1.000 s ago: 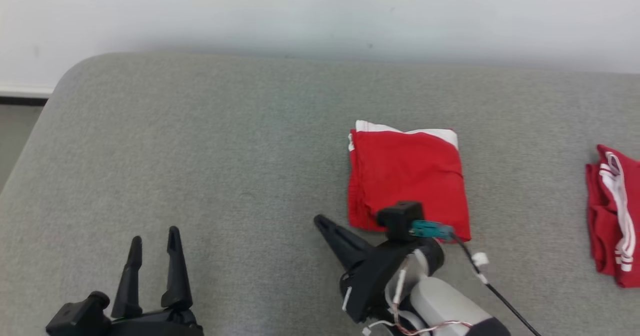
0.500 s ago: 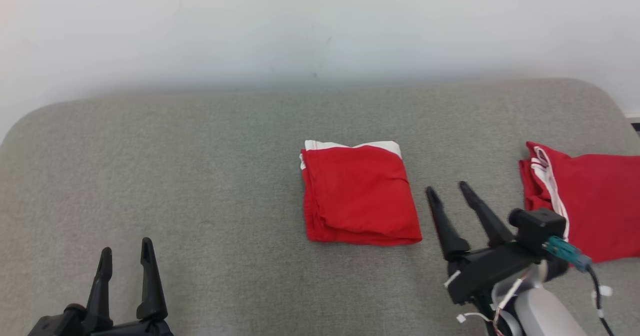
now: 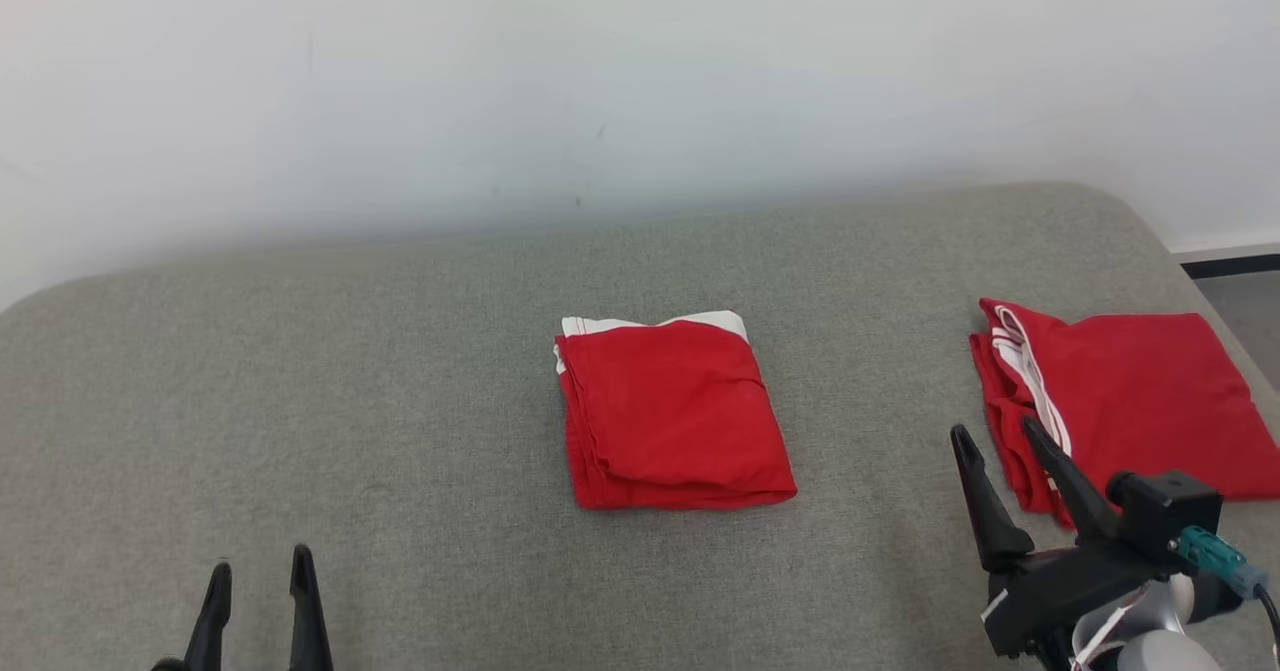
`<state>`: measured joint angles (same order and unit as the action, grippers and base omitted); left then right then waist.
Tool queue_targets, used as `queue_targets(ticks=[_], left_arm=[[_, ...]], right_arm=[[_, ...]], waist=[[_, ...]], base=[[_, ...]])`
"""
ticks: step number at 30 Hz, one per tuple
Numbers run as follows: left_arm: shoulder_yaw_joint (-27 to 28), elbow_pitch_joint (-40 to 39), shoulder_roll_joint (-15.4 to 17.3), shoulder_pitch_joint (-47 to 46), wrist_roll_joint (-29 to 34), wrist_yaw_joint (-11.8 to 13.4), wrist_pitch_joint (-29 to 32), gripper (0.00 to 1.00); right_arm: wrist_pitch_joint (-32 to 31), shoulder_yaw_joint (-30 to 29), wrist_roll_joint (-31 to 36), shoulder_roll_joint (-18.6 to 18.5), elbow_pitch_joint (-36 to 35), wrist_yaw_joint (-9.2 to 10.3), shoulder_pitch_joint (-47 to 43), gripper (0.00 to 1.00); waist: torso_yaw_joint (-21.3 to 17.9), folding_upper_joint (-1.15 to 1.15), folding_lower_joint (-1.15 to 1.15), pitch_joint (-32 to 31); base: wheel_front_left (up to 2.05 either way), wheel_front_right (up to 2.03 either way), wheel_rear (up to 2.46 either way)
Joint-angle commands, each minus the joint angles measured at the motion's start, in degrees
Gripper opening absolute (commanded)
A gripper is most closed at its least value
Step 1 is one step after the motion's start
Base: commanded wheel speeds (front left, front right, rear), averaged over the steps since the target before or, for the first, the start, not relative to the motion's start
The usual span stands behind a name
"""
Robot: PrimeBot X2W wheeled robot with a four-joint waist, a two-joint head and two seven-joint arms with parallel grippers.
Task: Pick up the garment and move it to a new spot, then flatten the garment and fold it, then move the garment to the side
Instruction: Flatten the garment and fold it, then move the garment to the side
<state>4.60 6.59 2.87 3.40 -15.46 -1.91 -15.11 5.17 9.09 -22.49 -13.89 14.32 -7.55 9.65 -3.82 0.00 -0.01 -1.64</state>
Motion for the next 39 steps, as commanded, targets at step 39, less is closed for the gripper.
queue_targets(ticks=[39], left_arm=[[-1.8, 1.9, 0.0, 3.4, 1.3, 2.0, 0.0, 1.0]], right_arm=[[0.5, 6.6, -6.1, -2.5, 10.5, 0.16, 7.1, 1.0]], waist=[[3.5, 0.0, 0.01, -0.3]], base=[[0.0, 0.0, 0.0]])
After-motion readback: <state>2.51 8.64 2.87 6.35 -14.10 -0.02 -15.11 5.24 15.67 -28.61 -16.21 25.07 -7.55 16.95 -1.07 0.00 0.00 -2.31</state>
